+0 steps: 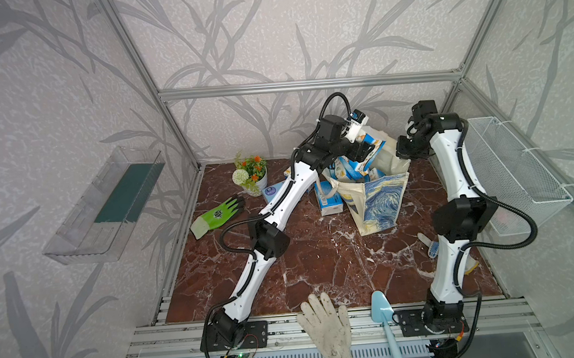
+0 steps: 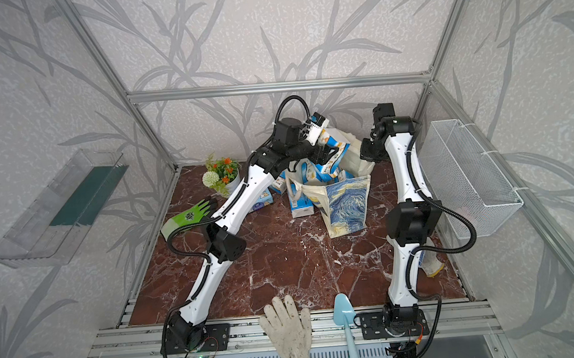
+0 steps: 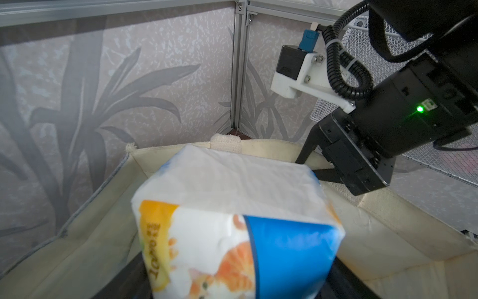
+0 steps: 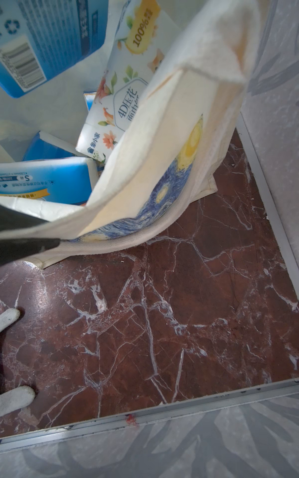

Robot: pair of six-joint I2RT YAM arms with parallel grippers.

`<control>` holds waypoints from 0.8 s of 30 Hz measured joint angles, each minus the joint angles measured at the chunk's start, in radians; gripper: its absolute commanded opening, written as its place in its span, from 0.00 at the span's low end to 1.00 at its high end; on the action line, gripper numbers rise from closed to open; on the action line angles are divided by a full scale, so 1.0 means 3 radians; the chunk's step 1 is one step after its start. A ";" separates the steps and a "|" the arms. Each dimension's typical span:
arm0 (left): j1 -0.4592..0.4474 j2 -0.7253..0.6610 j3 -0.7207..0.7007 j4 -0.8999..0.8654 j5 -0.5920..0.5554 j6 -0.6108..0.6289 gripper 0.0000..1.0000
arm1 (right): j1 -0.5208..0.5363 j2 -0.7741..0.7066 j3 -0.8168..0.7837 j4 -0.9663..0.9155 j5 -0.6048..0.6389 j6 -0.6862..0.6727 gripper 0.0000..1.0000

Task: Put tissues into the canvas bag
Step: Place the pack of facial tissues in the canvas bag.

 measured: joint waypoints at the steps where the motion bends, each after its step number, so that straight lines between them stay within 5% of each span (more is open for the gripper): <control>1: 0.0000 0.0000 0.0000 -0.0001 0.0004 0.0000 0.83 | 0.0000 0.0000 0.0000 0.0000 0.0000 0.0000 0.06; 24: -0.0003 -0.0008 -0.0047 -0.0102 0.0099 -0.0033 0.95 | 0.0010 0.0009 0.0131 -0.0014 -0.0013 0.0000 0.05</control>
